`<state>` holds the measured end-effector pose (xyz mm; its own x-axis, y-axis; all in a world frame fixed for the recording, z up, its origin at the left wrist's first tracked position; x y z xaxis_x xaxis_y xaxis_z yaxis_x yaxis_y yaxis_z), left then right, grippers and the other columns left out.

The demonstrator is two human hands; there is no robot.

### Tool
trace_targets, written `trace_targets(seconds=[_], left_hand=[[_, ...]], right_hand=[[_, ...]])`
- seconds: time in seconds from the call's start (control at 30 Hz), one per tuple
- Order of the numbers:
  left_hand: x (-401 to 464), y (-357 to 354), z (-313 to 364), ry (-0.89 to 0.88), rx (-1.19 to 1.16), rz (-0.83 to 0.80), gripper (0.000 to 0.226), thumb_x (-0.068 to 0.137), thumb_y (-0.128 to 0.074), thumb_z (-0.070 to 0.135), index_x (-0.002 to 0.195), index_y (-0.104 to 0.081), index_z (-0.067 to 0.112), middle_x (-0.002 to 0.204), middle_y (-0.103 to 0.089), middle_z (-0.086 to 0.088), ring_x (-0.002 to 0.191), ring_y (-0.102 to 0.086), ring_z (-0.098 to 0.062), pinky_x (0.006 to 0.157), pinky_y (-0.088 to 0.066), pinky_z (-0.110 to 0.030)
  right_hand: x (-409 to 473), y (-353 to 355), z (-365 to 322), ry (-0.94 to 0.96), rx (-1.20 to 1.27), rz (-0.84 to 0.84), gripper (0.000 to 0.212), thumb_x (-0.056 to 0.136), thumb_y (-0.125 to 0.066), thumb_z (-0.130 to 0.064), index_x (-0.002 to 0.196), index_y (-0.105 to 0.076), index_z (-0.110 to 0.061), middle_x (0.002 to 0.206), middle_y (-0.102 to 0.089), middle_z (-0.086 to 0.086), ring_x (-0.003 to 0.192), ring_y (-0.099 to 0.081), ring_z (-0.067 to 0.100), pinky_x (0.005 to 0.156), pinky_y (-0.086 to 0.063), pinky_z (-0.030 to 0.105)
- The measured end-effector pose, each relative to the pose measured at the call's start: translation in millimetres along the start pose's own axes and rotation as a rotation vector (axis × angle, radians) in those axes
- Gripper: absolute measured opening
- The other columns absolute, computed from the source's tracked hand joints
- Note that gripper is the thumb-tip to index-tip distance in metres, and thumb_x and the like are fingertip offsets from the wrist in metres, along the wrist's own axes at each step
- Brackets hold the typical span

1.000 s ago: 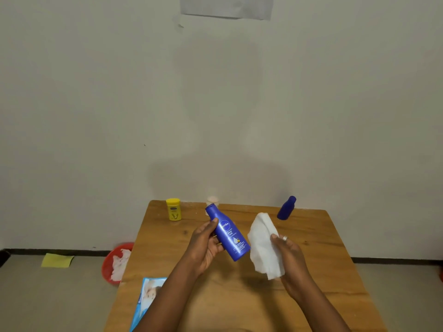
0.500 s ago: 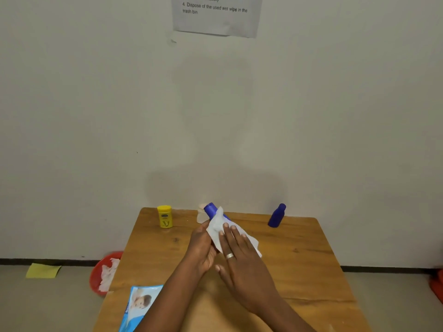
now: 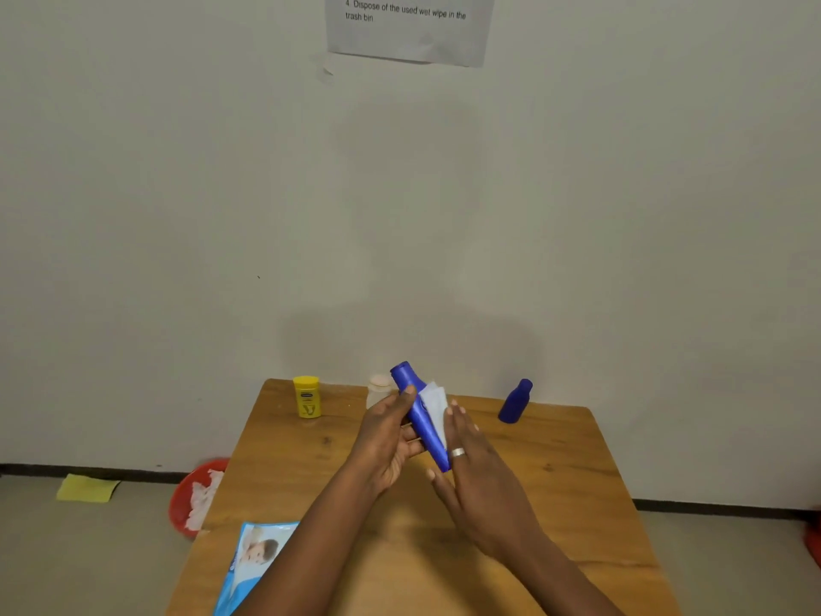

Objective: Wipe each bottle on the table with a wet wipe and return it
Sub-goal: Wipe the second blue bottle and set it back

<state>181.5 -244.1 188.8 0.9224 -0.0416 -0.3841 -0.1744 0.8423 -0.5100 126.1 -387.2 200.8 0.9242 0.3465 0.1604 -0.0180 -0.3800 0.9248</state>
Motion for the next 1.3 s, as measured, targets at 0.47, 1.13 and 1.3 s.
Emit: trace_targets(seconds=[0.47,1.13,1.3], left_hand=[[4,-29,-12,0.077,-0.033,0.006,0.035,0.102,-0.044,0.02,0.131,-0.047,0.0,0.125,-0.06,-0.028,0.11,-0.063,-0.039,0.084,-0.056,-0.052],[15,-63,-47,0.174,-0.138,0.022,0.036,0.092,-0.047,0.053,0.086,-0.056,0.018,0.058,-0.065,0.008,0.051,-0.061,-0.006,0.058,-0.048,-0.025],[5,-66,-43,0.191,-0.17,-0.075,0.051,0.101,-0.029,0.045,0.133,-0.053,0.013,0.132,-0.059,0.002,0.131,-0.05,-0.021,0.098,-0.041,-0.029]], right_hand=[[-5,0,20,0.103,0.192,0.255,0.054,0.096,-0.055,-0.013,0.146,-0.035,-0.018,0.154,-0.032,-0.005,0.144,-0.022,0.003,0.118,-0.02,0.025],[-11,23,0,-0.216,0.886,0.161,0.05,0.094,-0.044,-0.046,0.142,-0.041,-0.031,0.148,-0.043,-0.012,0.135,-0.038,0.001,0.108,-0.037,0.021],[-15,14,9,-0.066,0.443,-0.041,0.073,0.089,-0.024,-0.067,0.147,0.008,-0.037,0.155,0.017,-0.023,0.142,0.017,-0.005,0.119,-0.003,0.027]])
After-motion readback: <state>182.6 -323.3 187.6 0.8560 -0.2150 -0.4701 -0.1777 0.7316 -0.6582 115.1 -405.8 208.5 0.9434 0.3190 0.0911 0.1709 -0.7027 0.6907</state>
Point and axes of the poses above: each hand's wrist, its own x-axis towards the middle knuckle, its own y-axis out of the back of the hand, z = x × y, the point moved 2 cm from there along x, towards the middle knuckle
